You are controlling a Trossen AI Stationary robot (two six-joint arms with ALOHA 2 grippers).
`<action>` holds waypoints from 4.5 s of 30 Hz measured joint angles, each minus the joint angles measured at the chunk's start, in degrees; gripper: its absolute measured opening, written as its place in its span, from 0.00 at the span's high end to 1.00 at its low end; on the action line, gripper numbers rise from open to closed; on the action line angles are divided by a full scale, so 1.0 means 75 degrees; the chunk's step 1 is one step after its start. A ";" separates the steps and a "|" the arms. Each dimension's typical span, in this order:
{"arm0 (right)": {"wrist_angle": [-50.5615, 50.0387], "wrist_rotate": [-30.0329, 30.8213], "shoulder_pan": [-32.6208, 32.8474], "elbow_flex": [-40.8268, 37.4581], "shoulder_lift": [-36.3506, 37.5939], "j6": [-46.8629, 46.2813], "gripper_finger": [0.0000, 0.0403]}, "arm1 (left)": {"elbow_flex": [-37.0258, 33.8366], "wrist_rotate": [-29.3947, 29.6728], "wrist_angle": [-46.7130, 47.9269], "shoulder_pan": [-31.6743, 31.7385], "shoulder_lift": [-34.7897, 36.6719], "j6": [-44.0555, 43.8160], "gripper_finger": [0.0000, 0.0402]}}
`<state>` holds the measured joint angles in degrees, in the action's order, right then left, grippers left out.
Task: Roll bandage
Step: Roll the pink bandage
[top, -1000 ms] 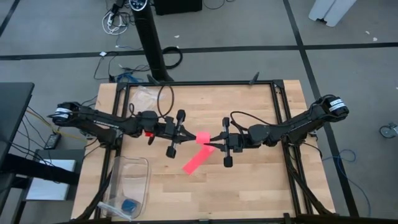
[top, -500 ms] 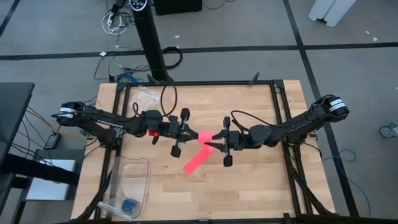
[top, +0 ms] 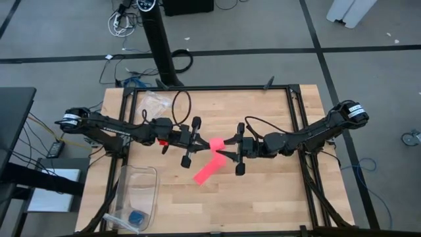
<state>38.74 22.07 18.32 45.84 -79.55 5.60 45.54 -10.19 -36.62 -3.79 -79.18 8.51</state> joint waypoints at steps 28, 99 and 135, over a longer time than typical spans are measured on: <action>0.0176 -0.0104 -0.0038 -0.0017 0.0031 -0.0744 0.79 | -0.0017 0.0050 -0.1355 -0.0015 -0.0460 0.0129 0.99; 0.0868 0.2854 0.1234 -0.0009 0.0009 0.1974 0.96 | -0.0006 -0.0731 -0.1339 0.0145 -0.0189 -0.0062 1.00; 0.0691 0.1940 0.0587 -0.0006 0.0011 0.0641 0.96 | -0.0012 -0.1253 -0.1183 0.0347 -0.0236 -0.0539 0.97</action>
<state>43.92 36.62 22.72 45.80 -79.47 10.41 45.45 -19.59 -45.49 -1.19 -80.95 4.47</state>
